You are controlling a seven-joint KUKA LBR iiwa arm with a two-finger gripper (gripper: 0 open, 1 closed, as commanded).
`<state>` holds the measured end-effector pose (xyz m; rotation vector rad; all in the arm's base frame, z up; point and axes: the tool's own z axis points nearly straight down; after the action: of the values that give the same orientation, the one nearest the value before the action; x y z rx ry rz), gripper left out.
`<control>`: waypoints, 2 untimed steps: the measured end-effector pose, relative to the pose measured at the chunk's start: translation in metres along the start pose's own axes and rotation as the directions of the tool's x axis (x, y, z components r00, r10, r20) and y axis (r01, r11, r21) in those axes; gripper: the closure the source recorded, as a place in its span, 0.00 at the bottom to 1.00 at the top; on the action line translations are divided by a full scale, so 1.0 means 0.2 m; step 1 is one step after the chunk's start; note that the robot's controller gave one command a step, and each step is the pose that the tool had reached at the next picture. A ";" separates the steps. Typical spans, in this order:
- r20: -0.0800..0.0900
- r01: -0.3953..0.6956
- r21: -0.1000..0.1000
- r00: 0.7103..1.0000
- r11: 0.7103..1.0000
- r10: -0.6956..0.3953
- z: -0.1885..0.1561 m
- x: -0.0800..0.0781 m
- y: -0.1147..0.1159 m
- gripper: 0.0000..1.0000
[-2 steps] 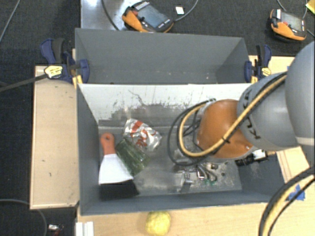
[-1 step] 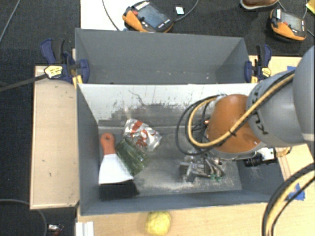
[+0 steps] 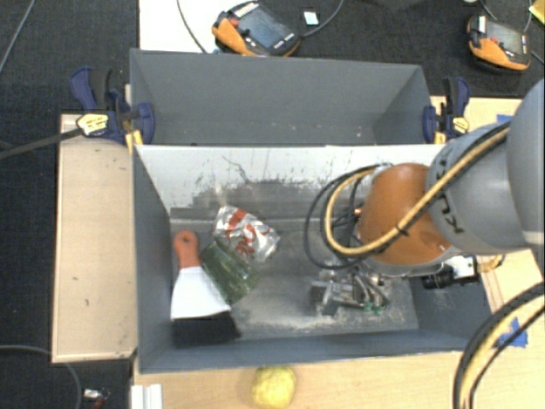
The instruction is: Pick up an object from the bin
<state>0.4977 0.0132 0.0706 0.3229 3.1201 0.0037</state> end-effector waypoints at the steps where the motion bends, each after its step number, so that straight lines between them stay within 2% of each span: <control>1: -0.002 0.000 0.000 1.000 1.000 0.000 -0.12 0.00 0.00 1.00; 2: 0.002 -0.001 -0.001 1.000 1.000 0.001 -0.17 0.00 0.00 1.00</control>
Offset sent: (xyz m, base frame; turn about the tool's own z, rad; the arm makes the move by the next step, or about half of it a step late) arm -0.0016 0.0000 0.0293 0.0002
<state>0.4976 0.0133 0.1045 0.3244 3.1182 0.0054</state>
